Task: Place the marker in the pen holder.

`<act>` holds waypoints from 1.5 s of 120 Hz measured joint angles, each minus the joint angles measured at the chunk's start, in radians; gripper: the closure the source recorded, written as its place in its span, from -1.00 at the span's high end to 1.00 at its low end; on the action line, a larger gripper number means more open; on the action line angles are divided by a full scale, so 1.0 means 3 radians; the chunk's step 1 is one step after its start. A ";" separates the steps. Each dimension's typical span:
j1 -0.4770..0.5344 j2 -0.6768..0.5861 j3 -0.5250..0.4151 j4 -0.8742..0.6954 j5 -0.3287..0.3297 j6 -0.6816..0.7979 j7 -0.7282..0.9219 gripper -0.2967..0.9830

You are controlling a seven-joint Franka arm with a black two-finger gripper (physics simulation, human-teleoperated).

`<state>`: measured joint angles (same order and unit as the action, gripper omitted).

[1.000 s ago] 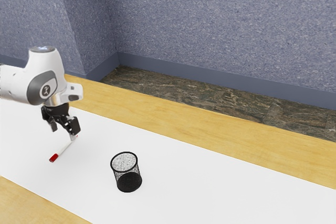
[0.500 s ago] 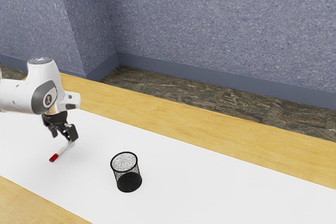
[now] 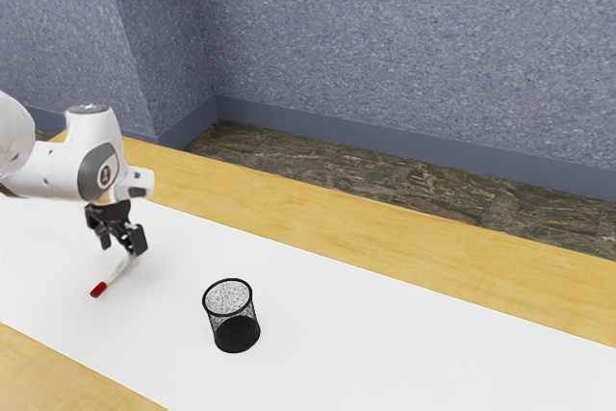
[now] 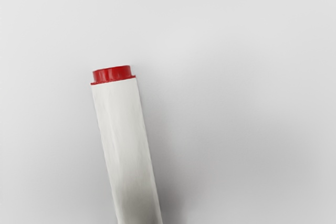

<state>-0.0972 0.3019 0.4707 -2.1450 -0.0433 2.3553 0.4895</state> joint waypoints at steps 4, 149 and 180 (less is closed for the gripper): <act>0.0003 0.0040 0.0000 0.0041 -0.0013 -0.0024 0.0011 0.52; 0.0020 0.0324 -0.0005 0.0259 -0.0186 -0.0249 0.0174 -0.06; 0.0019 0.0335 -0.0005 0.0276 -0.0199 -0.0255 0.0183 -0.28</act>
<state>-0.0914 0.4025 0.4693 -2.0623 -0.1031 2.2787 0.5445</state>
